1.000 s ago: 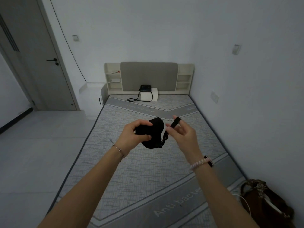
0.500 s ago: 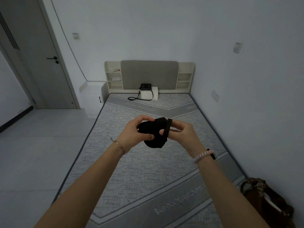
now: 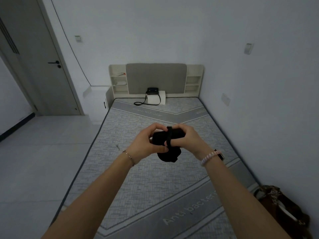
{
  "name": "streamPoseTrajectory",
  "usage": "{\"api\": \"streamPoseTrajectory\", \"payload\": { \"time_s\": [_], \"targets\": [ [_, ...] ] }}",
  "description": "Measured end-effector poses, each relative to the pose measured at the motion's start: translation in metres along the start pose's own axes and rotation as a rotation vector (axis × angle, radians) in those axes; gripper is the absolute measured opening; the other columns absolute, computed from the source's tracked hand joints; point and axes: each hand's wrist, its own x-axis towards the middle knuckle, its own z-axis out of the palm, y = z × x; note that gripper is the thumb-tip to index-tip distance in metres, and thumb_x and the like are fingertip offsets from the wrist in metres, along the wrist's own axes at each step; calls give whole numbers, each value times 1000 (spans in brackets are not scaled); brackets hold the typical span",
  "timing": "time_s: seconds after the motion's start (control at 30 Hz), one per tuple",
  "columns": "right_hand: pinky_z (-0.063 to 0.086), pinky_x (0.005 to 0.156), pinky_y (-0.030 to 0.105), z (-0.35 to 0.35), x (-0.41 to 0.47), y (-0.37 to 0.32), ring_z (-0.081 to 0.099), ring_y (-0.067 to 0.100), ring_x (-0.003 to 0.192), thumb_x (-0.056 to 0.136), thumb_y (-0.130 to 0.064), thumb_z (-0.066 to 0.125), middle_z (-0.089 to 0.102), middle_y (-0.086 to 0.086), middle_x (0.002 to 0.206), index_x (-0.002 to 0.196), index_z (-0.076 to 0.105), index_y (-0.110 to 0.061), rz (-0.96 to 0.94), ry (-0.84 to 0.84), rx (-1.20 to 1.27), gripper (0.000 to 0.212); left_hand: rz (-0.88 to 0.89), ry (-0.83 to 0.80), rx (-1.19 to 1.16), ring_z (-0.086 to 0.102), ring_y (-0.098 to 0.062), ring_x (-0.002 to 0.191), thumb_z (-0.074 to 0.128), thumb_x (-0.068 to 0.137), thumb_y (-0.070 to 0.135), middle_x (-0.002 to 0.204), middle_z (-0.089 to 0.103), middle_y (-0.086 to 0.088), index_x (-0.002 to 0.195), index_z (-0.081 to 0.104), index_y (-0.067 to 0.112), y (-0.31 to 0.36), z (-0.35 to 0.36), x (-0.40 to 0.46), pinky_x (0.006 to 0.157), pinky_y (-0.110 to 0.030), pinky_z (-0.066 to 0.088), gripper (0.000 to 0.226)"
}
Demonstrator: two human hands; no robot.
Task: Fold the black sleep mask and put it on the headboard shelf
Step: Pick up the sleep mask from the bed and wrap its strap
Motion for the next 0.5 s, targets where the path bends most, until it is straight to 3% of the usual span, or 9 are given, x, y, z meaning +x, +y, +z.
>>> {"api": "streamPoseTrajectory", "payload": {
  "time_s": [0.07, 0.17, 0.27, 0.37, 0.5],
  "targets": [
    [57, 71, 32, -1, 2, 0, 62, 17, 81, 68, 3, 76, 61, 7, 96, 110, 59, -9, 53, -41, -5, 47, 4, 5, -8, 68, -29, 107, 82, 71, -5, 113, 68, -11, 114, 59, 18, -2, 5, -1, 86, -45, 62, 55],
    [53, 64, 30, -2, 5, -1, 60, 18, 80, 60, -8, 68, 56, 8, 96, 117, 50, -13, 109, -63, 5, 59, 0, -15, -18, 68, -28, 106, 78, 74, -7, 115, 67, -16, 120, 55, 22, -2, 9, -1, 87, -43, 62, 59],
    [49, 61, 30, -8, 6, -1, 57, 19, 75, 59, -7, 62, 53, 10, 93, 122, 42, -18, 141, -105, 38, 68, -72, -59, -185, 69, -27, 102, 62, 85, -9, 116, 64, -18, 130, 50, 33, 1, 9, -1, 89, -45, 61, 62],
    [49, 65, 31, -15, 6, -1, 58, 20, 76, 62, -4, 64, 54, 12, 94, 127, 37, -20, 134, -187, 36, 71, -131, -108, -266, 68, -27, 106, 54, 97, 7, 108, 65, -16, 134, 51, 47, 5, 9, 0, 89, -46, 60, 55],
    [58, 84, 37, -19, 1, -1, 67, 24, 100, 74, -4, 78, 52, 9, 130, 128, 47, -29, 7, -39, 102, 67, -89, -19, -243, 64, -27, 123, 58, 96, 4, 133, 64, -3, 128, 65, 31, 2, 12, 1, 95, -47, 59, 42]
  ]
}}
